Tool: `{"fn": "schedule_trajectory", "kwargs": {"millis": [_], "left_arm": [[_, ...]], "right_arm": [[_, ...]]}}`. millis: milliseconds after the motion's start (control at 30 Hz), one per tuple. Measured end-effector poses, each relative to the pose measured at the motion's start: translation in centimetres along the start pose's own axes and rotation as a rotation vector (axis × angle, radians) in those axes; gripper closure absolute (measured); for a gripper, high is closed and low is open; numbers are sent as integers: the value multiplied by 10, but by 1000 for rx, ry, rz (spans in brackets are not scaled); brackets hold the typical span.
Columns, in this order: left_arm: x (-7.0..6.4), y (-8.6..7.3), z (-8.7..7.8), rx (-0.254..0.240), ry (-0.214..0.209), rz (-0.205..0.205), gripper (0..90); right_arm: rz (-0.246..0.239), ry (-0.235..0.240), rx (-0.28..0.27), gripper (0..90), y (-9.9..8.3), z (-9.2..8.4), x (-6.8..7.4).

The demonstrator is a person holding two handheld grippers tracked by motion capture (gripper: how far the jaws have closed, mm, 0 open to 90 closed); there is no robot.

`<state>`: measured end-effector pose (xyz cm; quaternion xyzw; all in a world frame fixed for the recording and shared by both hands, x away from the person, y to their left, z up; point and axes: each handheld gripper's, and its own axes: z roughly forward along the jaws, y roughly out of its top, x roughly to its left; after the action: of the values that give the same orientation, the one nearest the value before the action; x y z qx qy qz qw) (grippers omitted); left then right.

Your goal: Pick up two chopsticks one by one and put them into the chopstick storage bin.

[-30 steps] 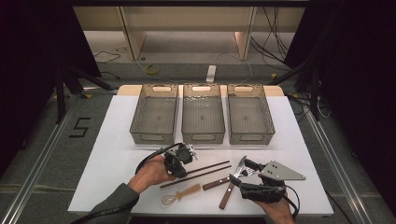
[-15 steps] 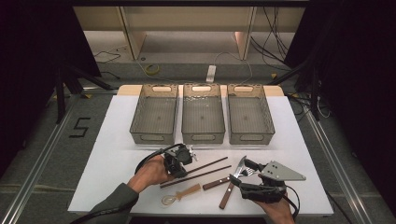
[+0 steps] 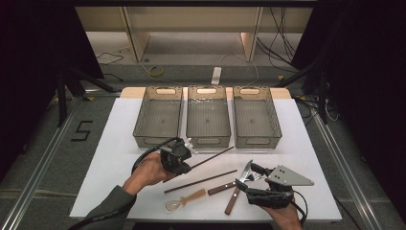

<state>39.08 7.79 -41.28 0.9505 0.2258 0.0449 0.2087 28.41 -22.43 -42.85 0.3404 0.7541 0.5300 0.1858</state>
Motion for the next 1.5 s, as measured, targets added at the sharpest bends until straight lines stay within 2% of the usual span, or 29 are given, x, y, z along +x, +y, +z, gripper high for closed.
{"fn": "schedule_trajectory", "kwargs": {"millis": [100, 167, 300, 400, 567, 1033, 1500], "left_arm": [[3, 0, -12, -35, 12, -16, 842], [6, -1, -20, -56, 36, -27, 842], [14, -4, -39, -118, 58, -64, 842], [22, -7, -49, -170, 61, -109, 842], [32, -10, -60, -226, 86, -162, 842], [60, -18, -80, -312, 135, -255, 842], [89, -20, -85, -358, 171, -346, 842]], "right_arm": [[2, 0, -3, 261, 0, 0, 0], [2, -2, -5, 261, 0, 0, 0], [2, -6, -5, 261, 0, -1, 0], [7, -7, -4, 261, 0, 0, -1], [8, -6, -5, 261, -1, 0, -1], [8, -6, -9, 261, -1, 0, 0], [10, -6, -11, 261, -1, -1, 0]]}}
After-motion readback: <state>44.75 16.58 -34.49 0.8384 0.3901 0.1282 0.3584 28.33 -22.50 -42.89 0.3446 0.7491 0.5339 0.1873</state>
